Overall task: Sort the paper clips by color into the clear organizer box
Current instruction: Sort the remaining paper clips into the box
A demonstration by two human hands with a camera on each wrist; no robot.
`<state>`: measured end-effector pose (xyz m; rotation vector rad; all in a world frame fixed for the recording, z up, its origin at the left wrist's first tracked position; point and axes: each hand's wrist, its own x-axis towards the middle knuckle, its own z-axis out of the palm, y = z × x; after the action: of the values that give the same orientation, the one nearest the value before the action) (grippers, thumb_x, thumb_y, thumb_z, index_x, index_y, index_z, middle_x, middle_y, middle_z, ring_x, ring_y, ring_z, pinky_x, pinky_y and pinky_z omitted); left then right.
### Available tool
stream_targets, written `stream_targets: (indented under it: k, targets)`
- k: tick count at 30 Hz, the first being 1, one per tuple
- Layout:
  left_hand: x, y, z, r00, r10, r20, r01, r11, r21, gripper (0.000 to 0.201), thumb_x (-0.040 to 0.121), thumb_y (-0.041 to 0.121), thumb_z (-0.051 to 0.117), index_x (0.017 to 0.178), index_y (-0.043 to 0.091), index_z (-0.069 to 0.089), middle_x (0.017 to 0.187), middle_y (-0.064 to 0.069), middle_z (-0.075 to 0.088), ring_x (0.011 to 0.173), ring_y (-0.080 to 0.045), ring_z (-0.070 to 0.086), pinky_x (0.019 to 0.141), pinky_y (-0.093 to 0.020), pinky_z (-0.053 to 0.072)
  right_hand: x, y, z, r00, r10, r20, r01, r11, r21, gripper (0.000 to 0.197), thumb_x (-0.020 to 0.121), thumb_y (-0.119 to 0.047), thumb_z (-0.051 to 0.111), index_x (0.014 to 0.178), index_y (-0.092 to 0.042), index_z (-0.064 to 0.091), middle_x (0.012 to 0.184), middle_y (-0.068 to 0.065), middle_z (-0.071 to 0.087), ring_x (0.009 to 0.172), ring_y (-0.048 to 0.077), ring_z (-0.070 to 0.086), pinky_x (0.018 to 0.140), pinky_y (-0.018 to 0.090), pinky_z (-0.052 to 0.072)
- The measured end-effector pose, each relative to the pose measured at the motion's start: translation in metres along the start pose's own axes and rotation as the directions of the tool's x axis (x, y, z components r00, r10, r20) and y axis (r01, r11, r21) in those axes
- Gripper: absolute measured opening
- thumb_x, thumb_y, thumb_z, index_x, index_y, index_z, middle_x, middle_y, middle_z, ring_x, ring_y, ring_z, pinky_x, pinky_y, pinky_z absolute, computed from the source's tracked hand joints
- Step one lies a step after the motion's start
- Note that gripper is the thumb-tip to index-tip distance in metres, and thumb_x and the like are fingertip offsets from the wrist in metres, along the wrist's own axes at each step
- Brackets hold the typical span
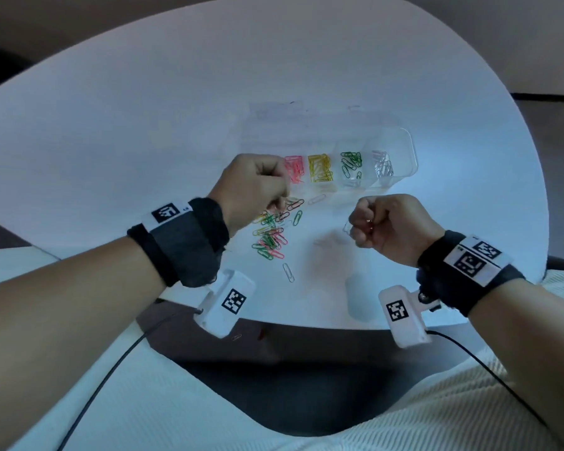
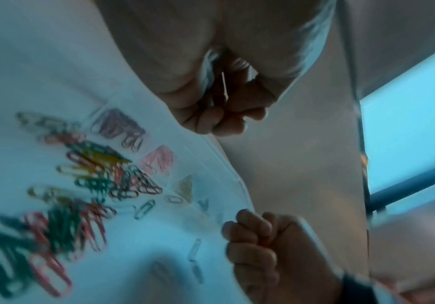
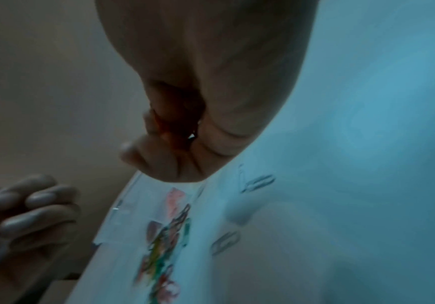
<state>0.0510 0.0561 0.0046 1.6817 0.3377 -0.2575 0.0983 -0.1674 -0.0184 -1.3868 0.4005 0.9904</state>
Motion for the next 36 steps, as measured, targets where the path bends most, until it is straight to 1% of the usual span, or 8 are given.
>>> stream_targets:
  k: [6, 9, 11, 14, 17, 22, 31, 36]
  targets:
    - [0.003, -0.003, -0.002, 0.983, -0.182, -0.017, 0.161, 0.908, -0.388, 0.021, 0.061, -0.012, 0.032, 0.053, 0.004, 0.042, 0.060, -0.011, 0.045, 0.050, -0.017, 0.034, 0.045, -0.022, 0.027, 0.010, 0.004, 0.041, 0.995, 0.053, 0.090, -0.073, 0.968, 0.241, 0.017, 0.069, -0.014, 0.036, 0.054, -0.010, 0.040, 0.057, 0.007, 0.037, 0.046, 0.017, 0.029, 0.051, 0.025, 0.014]
    - [0.005, -0.008, -0.002, 0.980, -0.197, -0.023, 0.171, 0.899, -0.403, 0.014, 0.055, -0.004, 0.038, 0.053, 0.009, 0.039, 0.057, -0.006, 0.035, 0.048, -0.014, 0.025, 0.048, -0.026, 0.017, 0.024, 0.005, 0.055, 0.998, 0.043, -0.045, -0.040, 0.997, 0.059, 0.033, 0.088, -0.025, 0.043, 0.057, -0.016, 0.035, 0.056, 0.001, 0.026, 0.044, 0.014, 0.018, 0.046, 0.022, 0.012]
    - [0.007, -0.011, -0.002, 0.988, -0.150, -0.032, 0.138, 0.961, -0.240, 0.012, 0.061, 0.003, 0.044, 0.056, 0.012, 0.038, 0.057, -0.002, 0.032, 0.048, -0.012, 0.024, 0.051, -0.027, 0.017, 0.033, 0.008, 0.060, 0.975, -0.140, -0.174, 0.063, 0.920, -0.386, 0.038, 0.090, -0.030, 0.052, 0.057, -0.014, 0.040, 0.053, 0.003, 0.030, 0.045, 0.020, 0.023, 0.047, 0.025, 0.018]
    - [0.008, -0.021, -0.003, 0.999, 0.017, 0.032, -0.030, 0.882, 0.470, 0.008, 0.072, 0.014, 0.057, 0.068, 0.019, 0.054, 0.055, 0.009, 0.040, 0.051, -0.010, 0.037, 0.054, -0.025, 0.032, 0.043, 0.012, 0.062, 0.893, -0.432, -0.130, 0.117, 0.499, -0.859, 0.024, 0.088, -0.038, 0.060, 0.077, -0.018, 0.066, 0.070, 0.004, 0.059, 0.067, 0.021, 0.055, 0.060, 0.027, 0.037]
    - [0.008, -0.036, -0.006, 0.983, 0.015, 0.181, -0.151, 0.624, 0.767, 0.015, 0.084, 0.017, 0.057, 0.092, 0.027, 0.065, 0.062, 0.013, 0.045, 0.065, -0.014, 0.049, 0.063, -0.026, 0.037, 0.046, 0.013, 0.061, 0.882, -0.469, -0.043, 0.102, 0.278, -0.955, 0.020, 0.090, -0.041, 0.059, 0.105, -0.034, 0.070, 0.098, 0.001, 0.071, 0.087, 0.021, 0.064, 0.071, 0.027, 0.047]
    - [0.011, -0.045, 0.000, 0.975, -0.053, 0.216, -0.158, 0.516, 0.842, 0.021, 0.089, 0.034, 0.060, 0.107, 0.027, 0.067, 0.097, -0.001, 0.065, 0.083, -0.017, 0.053, 0.073, -0.028, 0.044, 0.049, 0.009, 0.063, 0.886, -0.462, -0.028, 0.033, 0.124, -0.992, 0.017, 0.090, -0.037, 0.060, 0.101, -0.032, 0.072, 0.096, 0.005, 0.069, 0.080, 0.024, 0.060, 0.066, 0.026, 0.042]
    - [0.014, -0.053, 0.015, 0.945, -0.058, 0.322, -0.277, 0.378, 0.883, 0.021, 0.091, 0.027, 0.050, 0.106, 0.028, 0.063, 0.099, 0.000, 0.066, 0.090, -0.024, 0.060, 0.072, -0.034, 0.049, 0.049, 0.012, 0.052, 0.892, -0.438, -0.113, 0.059, 0.359, -0.931, 0.012, 0.087, -0.034, 0.066, 0.081, -0.023, 0.067, 0.076, -0.003, 0.059, 0.070, 0.015, 0.057, 0.060, 0.026, 0.043]
    - [0.013, -0.051, 0.015, 0.963, -0.045, 0.267, -0.226, 0.407, 0.885, 0.009, 0.084, 0.028, 0.051, 0.091, 0.022, 0.054, 0.075, 0.002, 0.057, 0.073, -0.024, 0.054, 0.060, -0.030, 0.036, 0.034, 0.020, 0.046, 0.968, -0.141, -0.208, 0.067, 0.943, -0.325, 0.030, 0.093, -0.016, 0.046, 0.064, -0.019, 0.037, 0.055, -0.002, 0.029, 0.045, 0.014, 0.020, 0.044, 0.020, 0.018]
